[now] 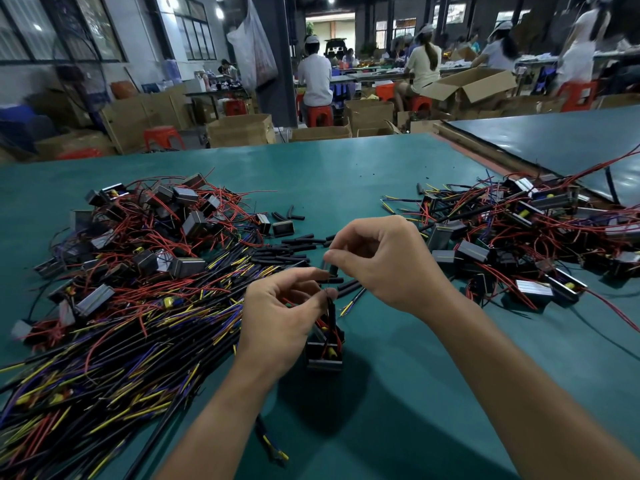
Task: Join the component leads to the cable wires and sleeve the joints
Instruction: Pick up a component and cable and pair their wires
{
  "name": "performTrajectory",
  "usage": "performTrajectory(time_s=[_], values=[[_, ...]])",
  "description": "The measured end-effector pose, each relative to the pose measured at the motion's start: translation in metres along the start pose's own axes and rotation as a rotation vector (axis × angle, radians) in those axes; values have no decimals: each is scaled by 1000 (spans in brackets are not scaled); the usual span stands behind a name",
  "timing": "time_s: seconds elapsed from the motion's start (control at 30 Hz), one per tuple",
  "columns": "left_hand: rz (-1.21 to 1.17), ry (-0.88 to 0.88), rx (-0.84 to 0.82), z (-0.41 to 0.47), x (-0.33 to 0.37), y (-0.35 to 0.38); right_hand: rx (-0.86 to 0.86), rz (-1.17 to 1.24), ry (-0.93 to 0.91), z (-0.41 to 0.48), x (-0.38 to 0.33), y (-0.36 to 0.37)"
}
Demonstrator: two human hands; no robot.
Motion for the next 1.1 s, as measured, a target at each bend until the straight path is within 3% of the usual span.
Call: performTrajectory(time_s=[0.27, 0.53, 0.77, 0.93, 1.1], values=[[-75, 28, 10, 0, 2, 0, -48, -6, 21, 0, -1, 1], [-87, 33, -7, -1, 1, -1, -306, 31, 71, -3, -3, -2], [-22, 89, -76, -1, 5, -1, -331, 11, 124, -5, -5, 1], [9, 149, -78, -1, 6, -2, -394, 256, 416, -4, 1, 5], [30, 125, -95, -1, 3, -2, -530, 341, 371, -6, 0, -2]])
Point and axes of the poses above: each hand's wrist, its own z-axis towards the middle knuckle, its own y-axis out of the palm, x = y × z, the point moved 2 cm from there along z, towards the middle knuckle, and after that the axes turned 15 degrees about y, right-handed, at the moved point
